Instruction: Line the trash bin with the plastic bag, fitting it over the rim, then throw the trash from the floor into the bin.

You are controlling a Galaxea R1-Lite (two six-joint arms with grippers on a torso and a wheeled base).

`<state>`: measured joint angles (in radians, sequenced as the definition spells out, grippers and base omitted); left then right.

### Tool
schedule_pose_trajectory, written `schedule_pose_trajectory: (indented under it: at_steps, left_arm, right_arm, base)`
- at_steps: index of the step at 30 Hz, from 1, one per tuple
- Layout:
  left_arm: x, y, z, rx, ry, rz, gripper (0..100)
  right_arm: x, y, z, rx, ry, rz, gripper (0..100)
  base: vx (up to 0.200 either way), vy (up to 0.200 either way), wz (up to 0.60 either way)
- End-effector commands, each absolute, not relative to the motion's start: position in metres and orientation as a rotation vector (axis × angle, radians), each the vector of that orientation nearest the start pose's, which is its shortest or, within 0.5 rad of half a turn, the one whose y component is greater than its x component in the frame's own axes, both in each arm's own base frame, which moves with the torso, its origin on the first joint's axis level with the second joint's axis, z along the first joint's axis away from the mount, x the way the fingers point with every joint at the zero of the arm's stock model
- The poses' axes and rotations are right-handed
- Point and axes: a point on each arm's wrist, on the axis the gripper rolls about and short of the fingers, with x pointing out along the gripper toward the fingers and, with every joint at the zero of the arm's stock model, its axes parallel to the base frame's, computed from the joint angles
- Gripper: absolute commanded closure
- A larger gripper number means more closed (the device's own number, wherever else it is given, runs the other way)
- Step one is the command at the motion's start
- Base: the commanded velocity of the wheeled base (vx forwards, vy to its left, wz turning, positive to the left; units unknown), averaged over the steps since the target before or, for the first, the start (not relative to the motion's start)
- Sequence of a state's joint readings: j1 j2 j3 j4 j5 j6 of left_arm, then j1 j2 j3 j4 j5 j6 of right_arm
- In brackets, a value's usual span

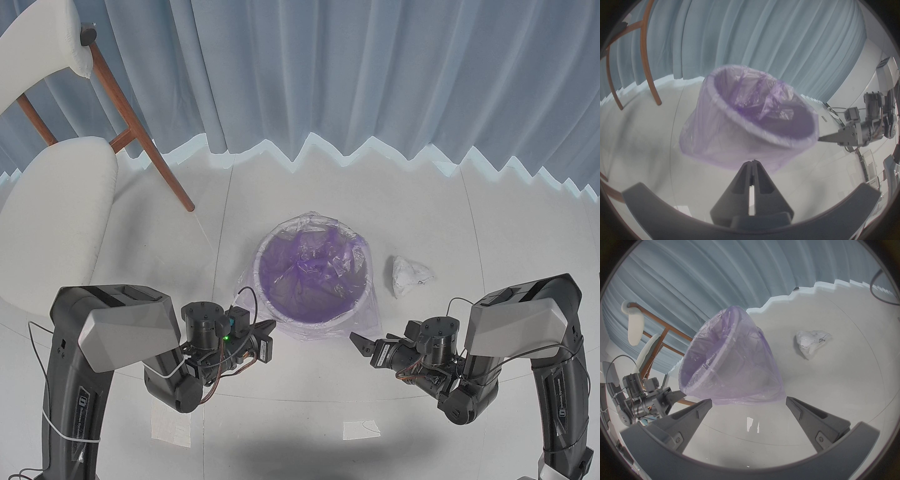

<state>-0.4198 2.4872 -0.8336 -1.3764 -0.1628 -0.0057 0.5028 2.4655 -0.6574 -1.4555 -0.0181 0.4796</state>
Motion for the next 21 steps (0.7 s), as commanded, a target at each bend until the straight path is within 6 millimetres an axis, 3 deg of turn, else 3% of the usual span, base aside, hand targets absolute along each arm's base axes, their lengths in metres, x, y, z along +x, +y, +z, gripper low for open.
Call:
schedule_pose_trajectory:
  at_steps: [1, 21]
  left_arm:
    - [0.384, -0.176, -0.043, 0.029, 0.232, -0.577, 100]
    - [0.421, -0.189, -0.056, 0.062, 0.428, -0.563, 100]
  right_arm:
    - [0.318, 0.174, -0.036, 0.375, 0.451, 0.385, 0]
    - [0.317, 0.172, -0.032, 0.378, 0.447, 0.379, 0]
  base:
    - [0.0, 0.0, 0.0]
    - [0.0, 0.0, 0.0]
